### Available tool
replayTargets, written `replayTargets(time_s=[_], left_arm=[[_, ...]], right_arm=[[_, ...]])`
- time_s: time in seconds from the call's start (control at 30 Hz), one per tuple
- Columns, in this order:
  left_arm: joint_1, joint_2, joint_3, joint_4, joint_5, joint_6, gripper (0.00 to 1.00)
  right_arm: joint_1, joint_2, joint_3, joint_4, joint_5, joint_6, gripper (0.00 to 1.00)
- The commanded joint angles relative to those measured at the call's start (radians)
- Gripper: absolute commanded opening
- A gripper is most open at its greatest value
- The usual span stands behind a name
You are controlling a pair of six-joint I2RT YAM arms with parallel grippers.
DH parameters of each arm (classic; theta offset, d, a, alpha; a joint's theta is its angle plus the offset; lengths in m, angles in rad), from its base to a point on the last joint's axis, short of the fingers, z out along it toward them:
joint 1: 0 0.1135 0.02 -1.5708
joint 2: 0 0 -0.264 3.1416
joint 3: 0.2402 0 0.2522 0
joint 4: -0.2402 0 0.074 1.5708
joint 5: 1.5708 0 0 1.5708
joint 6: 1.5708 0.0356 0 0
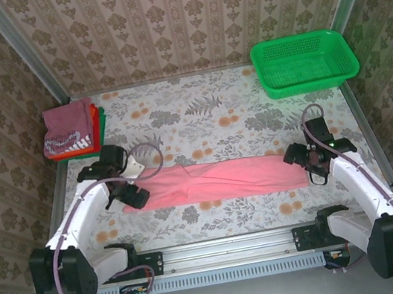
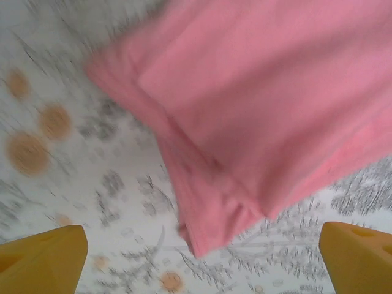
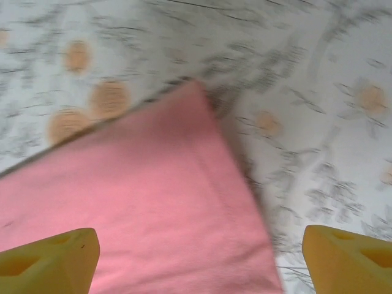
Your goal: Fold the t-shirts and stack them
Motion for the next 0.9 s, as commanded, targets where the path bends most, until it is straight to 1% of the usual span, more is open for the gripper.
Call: replayTargets(time_s=[0.0, 0.1, 0.13, 0.2, 0.27, 0.3, 0.33, 0.4, 0.43, 0.5, 0.6, 0.73, 0.87], left_arm=[[-0.082, 0.014, 0.1, 0.053, -0.023, -0.184, 1.0], [-0.094, 0.065, 0.132, 0.167, 0.053, -0.5, 1.0], [-0.097, 0.077, 0.113, 0.221, 0.092, -0.605, 1.0], [-0.109, 0.076, 0.044, 0.327, 0.131, -0.783, 1.0], [-0.129, 0.049, -0.052, 0.444, 0.112, -0.951, 1.0], [-0.138, 0.034, -0.102, 0.475, 0.071, -1.059, 0.97], [-0.143, 0.024, -0.141, 0.506, 0.052, -1.158, 0.94], [-0.156, 0.021, -0.213, 0.57, 0.056, -1.242, 0.88], [-0.167, 0.027, -0.232, 0.58, 0.043, -1.272, 0.82], [-0.172, 0.05, -0.249, 0.584, 0.036, -1.289, 0.73], [-0.163, 0.101, -0.256, 0.594, 0.019, -1.279, 0.62], [-0.118, 0.217, -0.249, 0.672, 0.042, -1.238, 0.58], [-0.06, 0.376, -0.173, 0.744, 0.089, -1.163, 0.58]], right_arm=[[0.13, 0.071, 0.069, 0.098, 0.0, -0.037, 0.89], [0.262, 0.182, 0.115, 0.166, 0.001, -0.03, 0.89], [0.297, 0.22, 0.129, 0.204, -0.015, -0.025, 0.88], [0.369, 0.292, 0.156, 0.238, -0.029, -0.01, 0.85], [0.428, 0.364, 0.19, 0.256, -0.041, 0.001, 0.8], [0.453, 0.413, 0.207, 0.263, -0.048, 0.006, 0.76], [0.473, 0.453, 0.228, 0.269, -0.056, 0.013, 0.73], [0.501, 0.523, 0.26, 0.281, -0.076, 0.021, 0.66], [0.512, 0.553, 0.274, 0.288, -0.084, 0.024, 0.63], [0.521, 0.603, 0.296, 0.29, -0.093, 0.031, 0.56], [0.521, 0.655, 0.303, 0.291, -0.094, 0.044, 0.47], [0.519, 0.688, 0.286, 0.268, -0.058, 0.053, 0.44], [0.499, 0.687, 0.253, 0.269, -0.034, 0.064, 0.42]])
